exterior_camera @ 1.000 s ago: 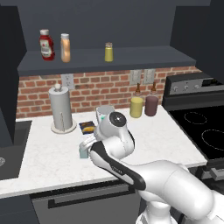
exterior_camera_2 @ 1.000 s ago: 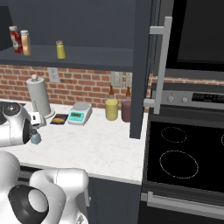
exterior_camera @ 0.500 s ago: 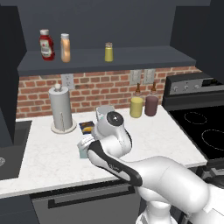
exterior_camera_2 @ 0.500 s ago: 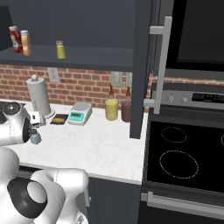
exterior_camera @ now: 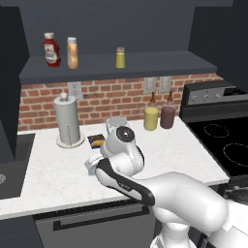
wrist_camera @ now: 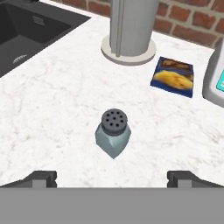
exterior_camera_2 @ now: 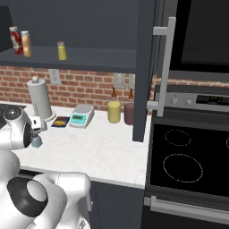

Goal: Put the shaker and condiment bottle from the counter next to their counterparts in the cabinet.

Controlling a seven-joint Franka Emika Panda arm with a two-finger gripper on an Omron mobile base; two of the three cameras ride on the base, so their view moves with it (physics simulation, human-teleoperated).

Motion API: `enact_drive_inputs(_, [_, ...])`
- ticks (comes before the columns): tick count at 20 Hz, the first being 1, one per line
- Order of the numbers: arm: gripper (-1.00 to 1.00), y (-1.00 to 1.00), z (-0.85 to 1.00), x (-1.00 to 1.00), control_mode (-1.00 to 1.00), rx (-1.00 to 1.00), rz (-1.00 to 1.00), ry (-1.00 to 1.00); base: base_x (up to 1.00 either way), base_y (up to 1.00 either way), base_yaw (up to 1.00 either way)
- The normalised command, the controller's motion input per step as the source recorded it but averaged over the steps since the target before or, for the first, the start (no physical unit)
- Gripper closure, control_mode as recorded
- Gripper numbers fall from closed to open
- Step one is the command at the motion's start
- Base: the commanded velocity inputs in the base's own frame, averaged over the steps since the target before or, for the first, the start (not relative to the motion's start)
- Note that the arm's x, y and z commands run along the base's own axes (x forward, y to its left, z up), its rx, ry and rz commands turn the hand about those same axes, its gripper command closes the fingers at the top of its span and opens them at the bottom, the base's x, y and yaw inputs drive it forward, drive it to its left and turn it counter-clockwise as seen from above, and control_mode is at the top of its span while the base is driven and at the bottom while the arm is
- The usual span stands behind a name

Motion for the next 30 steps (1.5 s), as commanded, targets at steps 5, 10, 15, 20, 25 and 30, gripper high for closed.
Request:
enact_drive_inputs(5, [-1.00,0.00,-0.16,0.09,-1.00,0.00,0.00,0.00,0.00,0.00,0.00])
enact_drive_inputs(10, [-1.00,0.01,-0.17,0.11,-1.00,0.00,0.00,0.00,0.00,0.00,0.00])
enact_drive_inputs(15, [-1.00,0.03,-0.17,0.12,-1.00,0.00,0.00,0.02,0.00,0.00,0.00])
enact_drive_inputs(20, [-1.00,0.05,-0.17,0.12,-1.00,0.00,0.00,0.03,0.00,0.00,0.00])
enact_drive_inputs(25, [-1.00,0.09,-0.20,0.15,-1.00,0.00,0.00,0.05,0.00,0.00,0.00])
enact_drive_inputs(30, [-1.00,0.13,-0.21,0.20,-1.00,0.00,0.00,0.05,0.00,0.00,0.00])
